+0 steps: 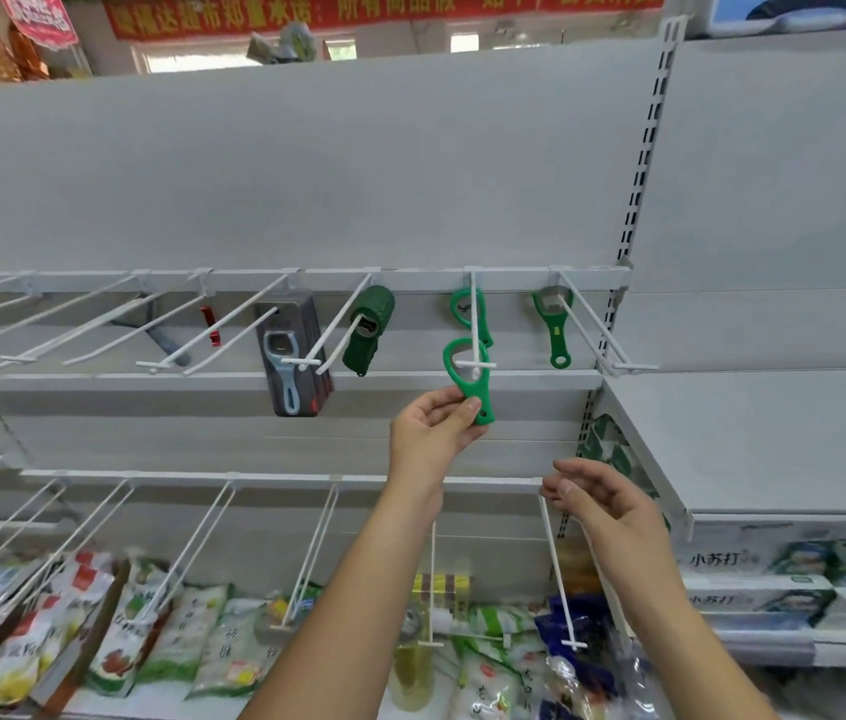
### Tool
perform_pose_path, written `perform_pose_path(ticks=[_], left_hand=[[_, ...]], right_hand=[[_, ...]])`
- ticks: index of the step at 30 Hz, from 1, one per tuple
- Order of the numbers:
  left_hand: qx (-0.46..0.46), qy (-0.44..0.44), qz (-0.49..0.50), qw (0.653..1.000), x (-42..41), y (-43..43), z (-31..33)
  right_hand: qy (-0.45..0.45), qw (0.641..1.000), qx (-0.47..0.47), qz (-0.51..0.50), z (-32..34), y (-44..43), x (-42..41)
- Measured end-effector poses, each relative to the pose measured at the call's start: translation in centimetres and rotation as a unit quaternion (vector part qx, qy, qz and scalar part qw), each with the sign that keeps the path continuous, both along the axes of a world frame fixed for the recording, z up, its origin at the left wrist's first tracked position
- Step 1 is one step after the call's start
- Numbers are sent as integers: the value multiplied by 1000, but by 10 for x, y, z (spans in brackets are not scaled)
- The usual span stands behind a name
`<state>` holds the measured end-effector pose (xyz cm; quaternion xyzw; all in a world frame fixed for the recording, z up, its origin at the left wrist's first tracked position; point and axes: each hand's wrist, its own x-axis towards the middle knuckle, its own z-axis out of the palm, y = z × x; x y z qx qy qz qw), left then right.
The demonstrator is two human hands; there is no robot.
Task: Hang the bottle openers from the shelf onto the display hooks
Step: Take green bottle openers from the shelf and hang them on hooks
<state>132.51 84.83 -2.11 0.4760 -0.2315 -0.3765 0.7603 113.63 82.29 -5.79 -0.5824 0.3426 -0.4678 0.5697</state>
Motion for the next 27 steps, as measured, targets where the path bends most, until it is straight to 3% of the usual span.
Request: perform_pose_path(ticks=[13, 27], left_hand=[[12, 11, 34, 999, 33, -105, -6], [56, 87, 38, 994, 57, -125, 5]], right_hand=[[29, 998, 11, -49, 5, -36, -23], [25, 999, -3, -21, 7, -39, 6]])
